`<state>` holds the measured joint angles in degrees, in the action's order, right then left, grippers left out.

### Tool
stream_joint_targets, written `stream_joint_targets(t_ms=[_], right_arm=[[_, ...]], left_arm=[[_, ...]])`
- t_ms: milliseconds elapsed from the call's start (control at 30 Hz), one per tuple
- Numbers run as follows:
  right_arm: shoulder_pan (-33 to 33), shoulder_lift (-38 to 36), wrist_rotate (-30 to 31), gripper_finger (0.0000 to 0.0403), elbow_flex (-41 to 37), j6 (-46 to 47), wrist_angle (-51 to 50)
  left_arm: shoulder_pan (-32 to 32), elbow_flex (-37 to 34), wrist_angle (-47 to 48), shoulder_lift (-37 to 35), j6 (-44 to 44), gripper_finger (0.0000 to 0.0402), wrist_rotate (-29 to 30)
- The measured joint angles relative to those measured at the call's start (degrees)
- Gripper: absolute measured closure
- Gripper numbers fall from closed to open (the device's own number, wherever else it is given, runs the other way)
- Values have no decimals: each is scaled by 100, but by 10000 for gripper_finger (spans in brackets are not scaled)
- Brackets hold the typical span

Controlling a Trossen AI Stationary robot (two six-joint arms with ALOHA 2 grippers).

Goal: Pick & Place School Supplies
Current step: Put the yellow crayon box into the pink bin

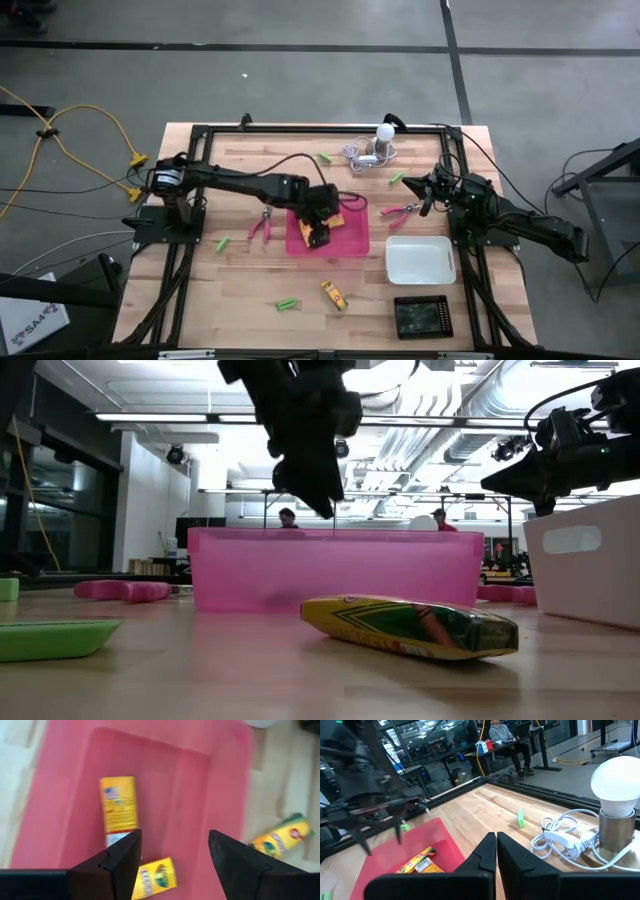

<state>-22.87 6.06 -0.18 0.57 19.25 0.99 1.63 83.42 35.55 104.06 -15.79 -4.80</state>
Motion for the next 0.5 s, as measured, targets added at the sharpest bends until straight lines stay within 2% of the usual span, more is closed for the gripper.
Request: stream_joint_targets(t_ms=[133,500], right_arm=[[0,0,1,400,1,0,0],[0,0,0,400,0,0,1]], left_arm=[[356,0,-36,-22,227,177,8],[1374,0,-251,-30,93,177,345]])
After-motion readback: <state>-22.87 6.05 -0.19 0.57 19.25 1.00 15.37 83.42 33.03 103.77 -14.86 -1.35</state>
